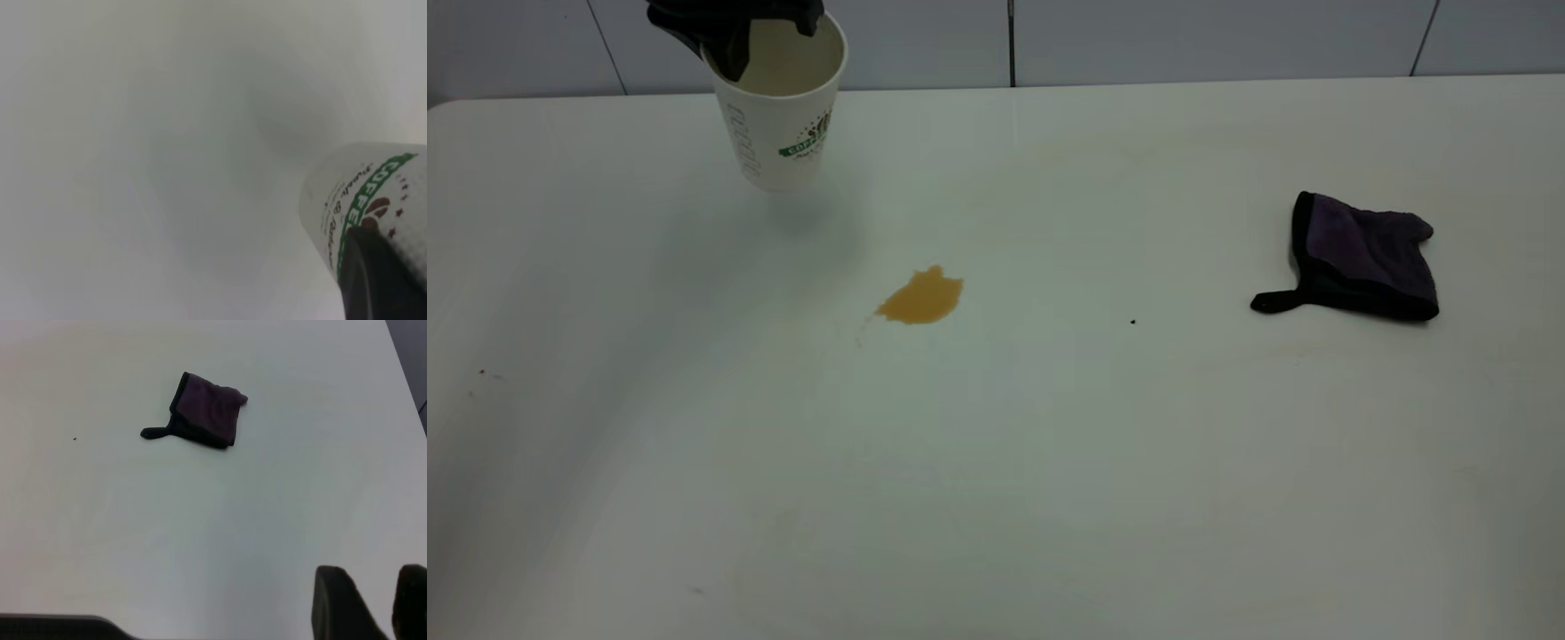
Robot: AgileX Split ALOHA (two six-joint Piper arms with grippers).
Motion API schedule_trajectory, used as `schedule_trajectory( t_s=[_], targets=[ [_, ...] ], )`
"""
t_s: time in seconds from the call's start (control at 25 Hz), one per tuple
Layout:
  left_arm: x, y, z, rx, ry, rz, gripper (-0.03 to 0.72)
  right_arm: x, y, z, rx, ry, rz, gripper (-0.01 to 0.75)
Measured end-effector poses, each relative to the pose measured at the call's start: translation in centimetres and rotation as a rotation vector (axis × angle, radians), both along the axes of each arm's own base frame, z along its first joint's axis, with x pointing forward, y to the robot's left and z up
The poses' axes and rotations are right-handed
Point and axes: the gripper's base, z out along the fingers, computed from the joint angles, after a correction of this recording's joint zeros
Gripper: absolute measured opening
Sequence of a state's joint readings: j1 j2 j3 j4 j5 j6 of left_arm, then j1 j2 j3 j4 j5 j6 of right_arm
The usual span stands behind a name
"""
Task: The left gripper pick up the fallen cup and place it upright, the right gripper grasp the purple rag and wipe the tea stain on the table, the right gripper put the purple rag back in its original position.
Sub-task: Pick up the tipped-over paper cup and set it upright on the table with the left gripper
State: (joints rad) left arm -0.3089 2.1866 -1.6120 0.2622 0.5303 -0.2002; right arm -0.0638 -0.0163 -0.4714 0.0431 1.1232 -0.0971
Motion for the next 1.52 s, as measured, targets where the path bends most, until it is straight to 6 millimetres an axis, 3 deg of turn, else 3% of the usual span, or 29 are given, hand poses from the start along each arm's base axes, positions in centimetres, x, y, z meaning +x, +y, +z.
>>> schedule_trajectory(
  t_s=[0.24, 0.44, 0.64, 0.88, 1.0, 1.16, 1.4, 1.52],
  targets=[
    [0.7, 3.2, -0.6, -0.259, 0.09, -0.009, -0.018, 0.0, 0.0, 0.0, 0.0, 0.0, 0.0, 0.238],
    [1.5, 5.2, -3.5, -0.418, 0.136, 0.038, -0.018, 0.0, 0.0, 0.0, 0.0, 0.0, 0.0, 0.238],
    [1.9, 6.0, -6.4, -0.447, 0.156, 0.079, -0.013, 0.0, 0.0, 0.0, 0.0, 0.0, 0.0, 0.238],
    [2.1, 6.1, -8.3, -0.435, 0.155, 0.1, 0.025, 0.0, 0.0, 0.0, 0.0, 0.0, 0.0, 0.238],
    [2.3, 6.2, -8.9, -0.43, 0.146, 0.107, 0.084, 0.0, 0.0, 0.0, 0.0, 0.0, 0.0, 0.238],
    [2.5, 6.3, -8.9, -0.426, 0.127, 0.113, 0.218, 0.0, 0.0, 0.0, 0.0, 0.0, 0.0, 0.238],
    [2.6, 6.4, -8.6, -0.42, 0.108, 0.104, 0.574, 0.0, 0.0, 0.0, 0.0, 0.0, 0.0, 0.238],
    [2.7, 6.3, -6.8, -0.417, 0.076, 0.076, 0.656, 0.0, 0.0, 0.0, 0.0, 0.0, 0.0, 0.238]
  ],
)
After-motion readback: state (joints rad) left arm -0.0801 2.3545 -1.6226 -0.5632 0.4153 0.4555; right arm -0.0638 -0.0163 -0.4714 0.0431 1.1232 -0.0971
